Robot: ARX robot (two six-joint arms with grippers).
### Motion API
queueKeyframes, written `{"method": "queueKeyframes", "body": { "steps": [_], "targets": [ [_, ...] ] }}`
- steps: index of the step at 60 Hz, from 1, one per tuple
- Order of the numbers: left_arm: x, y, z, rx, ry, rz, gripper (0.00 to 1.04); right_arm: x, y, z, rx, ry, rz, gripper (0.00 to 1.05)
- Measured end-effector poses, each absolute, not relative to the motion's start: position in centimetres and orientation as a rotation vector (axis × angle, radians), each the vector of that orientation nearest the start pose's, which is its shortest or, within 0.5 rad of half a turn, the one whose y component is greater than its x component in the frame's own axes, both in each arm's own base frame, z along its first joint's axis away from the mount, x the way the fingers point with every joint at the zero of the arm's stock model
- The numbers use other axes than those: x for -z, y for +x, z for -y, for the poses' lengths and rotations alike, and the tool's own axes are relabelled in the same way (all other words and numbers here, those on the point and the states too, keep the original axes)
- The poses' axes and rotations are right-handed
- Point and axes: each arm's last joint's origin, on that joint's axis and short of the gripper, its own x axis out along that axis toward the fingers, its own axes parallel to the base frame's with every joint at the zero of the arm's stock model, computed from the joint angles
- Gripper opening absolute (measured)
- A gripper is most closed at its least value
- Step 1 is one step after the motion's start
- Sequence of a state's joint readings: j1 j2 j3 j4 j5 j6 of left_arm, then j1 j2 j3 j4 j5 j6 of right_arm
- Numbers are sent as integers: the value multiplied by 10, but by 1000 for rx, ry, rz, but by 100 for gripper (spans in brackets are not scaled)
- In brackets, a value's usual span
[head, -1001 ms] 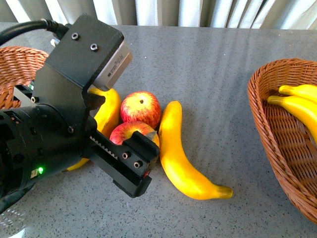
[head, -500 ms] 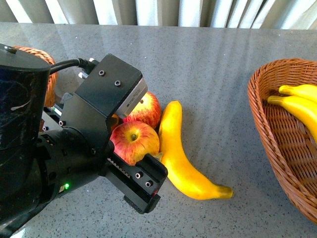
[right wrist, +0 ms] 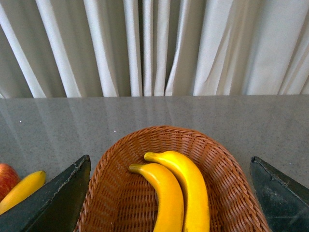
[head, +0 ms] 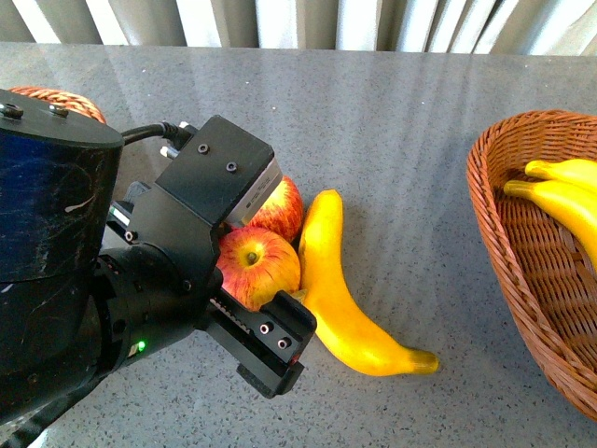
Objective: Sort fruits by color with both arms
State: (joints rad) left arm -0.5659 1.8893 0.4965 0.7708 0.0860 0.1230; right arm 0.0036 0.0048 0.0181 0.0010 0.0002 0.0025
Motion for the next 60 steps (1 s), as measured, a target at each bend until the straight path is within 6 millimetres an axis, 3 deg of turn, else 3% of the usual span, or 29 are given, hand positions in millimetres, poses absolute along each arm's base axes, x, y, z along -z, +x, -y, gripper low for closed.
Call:
{"method": "queueKeyframes", "body": {
  "steps": [30,35,39,60],
  "targets": [
    [-60,238,155,667,277,-599,95,-169,97,0,-3,3,14,96],
    [-60,238,155,667,278,-598,80,-169,97,0,-3,3,14,96],
    [-60,238,155,667,278,-597,75,-169,97,0,-3,3,14,96],
    [-69,233,152,684,266,-583,74,-169,97,0,-3,3,14,96]
  ]
}}
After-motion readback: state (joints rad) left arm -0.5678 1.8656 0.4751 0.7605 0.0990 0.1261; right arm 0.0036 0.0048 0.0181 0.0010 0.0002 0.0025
